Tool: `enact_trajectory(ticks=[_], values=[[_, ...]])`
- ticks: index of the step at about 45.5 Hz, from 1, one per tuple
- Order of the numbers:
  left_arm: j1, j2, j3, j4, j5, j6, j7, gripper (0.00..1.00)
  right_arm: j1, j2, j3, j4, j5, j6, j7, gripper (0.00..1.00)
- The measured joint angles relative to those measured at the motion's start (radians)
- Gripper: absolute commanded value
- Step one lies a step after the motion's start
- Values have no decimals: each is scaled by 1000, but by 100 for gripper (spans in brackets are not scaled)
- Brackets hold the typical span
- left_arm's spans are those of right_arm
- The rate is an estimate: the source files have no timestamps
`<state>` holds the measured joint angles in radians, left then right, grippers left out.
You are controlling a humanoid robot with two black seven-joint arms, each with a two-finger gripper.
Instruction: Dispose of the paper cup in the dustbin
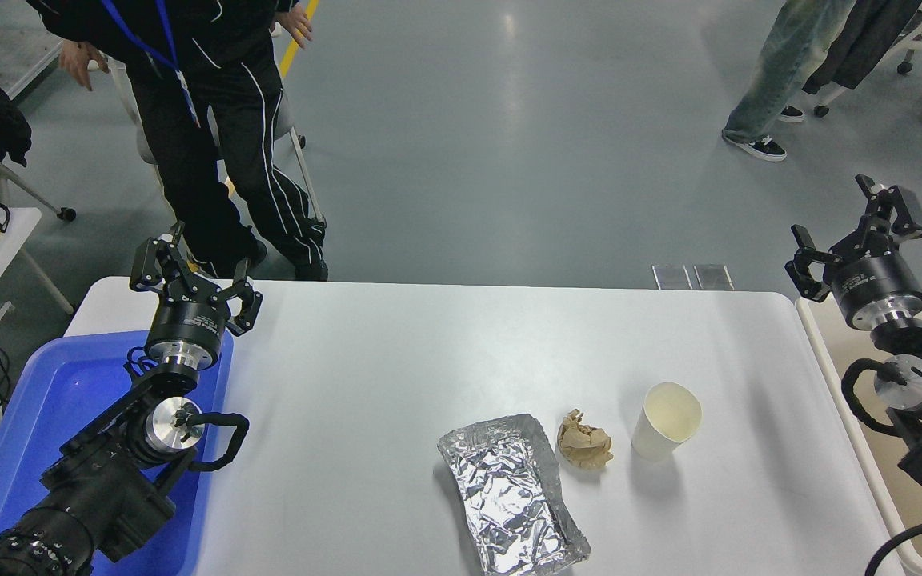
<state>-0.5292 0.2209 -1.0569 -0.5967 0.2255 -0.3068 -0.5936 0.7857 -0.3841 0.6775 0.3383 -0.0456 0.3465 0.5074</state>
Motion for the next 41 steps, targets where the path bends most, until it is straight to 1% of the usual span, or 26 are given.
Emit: enact_trajectory(ticks=[23, 41], values=[[0, 0, 0, 0, 0, 0, 0, 100, -7, 27, -3, -21, -1, -3, 0, 99], [0, 0, 0, 0, 0, 0, 0, 100, -8, 4, -8, -23, -9, 0, 0, 99]])
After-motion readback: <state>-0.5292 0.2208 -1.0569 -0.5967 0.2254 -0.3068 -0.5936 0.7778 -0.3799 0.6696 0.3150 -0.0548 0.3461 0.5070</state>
